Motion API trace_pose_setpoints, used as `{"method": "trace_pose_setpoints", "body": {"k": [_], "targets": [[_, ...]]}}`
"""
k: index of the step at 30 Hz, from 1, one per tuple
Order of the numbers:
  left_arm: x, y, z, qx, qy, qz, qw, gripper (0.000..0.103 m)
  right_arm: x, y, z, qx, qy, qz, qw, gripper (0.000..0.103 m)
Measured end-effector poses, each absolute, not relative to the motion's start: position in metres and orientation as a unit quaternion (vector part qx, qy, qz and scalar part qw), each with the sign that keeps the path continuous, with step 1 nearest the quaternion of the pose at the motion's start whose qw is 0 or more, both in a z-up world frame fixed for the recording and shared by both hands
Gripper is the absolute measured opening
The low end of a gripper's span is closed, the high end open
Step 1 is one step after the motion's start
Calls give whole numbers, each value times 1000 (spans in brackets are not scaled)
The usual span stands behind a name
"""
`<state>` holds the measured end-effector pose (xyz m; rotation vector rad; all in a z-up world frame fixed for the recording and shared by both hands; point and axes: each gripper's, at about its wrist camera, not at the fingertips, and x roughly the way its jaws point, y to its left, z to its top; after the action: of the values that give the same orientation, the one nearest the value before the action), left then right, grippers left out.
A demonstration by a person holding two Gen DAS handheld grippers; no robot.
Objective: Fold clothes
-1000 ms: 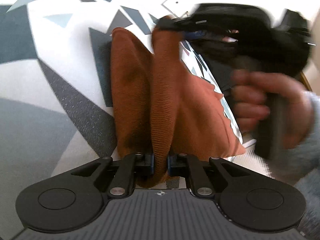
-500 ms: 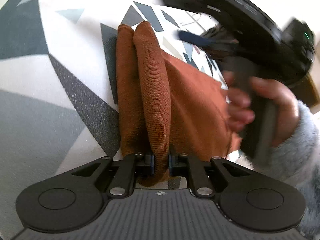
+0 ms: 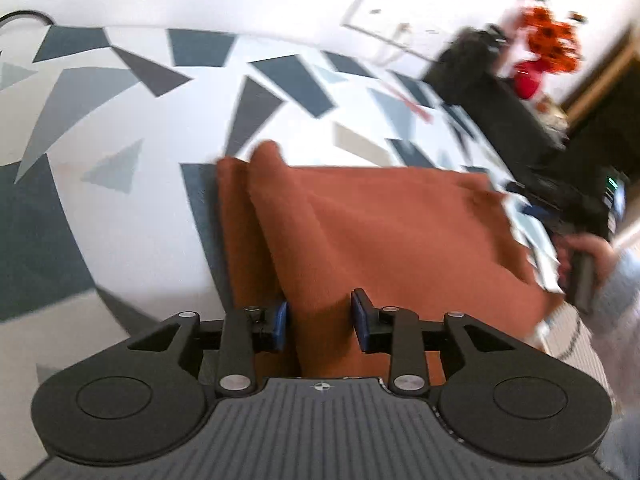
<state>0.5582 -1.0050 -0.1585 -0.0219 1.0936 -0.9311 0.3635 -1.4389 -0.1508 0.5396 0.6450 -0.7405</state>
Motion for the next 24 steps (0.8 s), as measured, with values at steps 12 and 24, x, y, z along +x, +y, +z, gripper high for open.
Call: {"method": "trace_pose_setpoints", "body": {"k": [12,24], "targets": [[606,-1035,-168,-63,491,-385,779,34,370,-1444,-181,245,307,-293,872,66],[562,-1023,-145,-44,397,-379,835,11,345,-1439,-173,222,254,-302,892,6]]}}
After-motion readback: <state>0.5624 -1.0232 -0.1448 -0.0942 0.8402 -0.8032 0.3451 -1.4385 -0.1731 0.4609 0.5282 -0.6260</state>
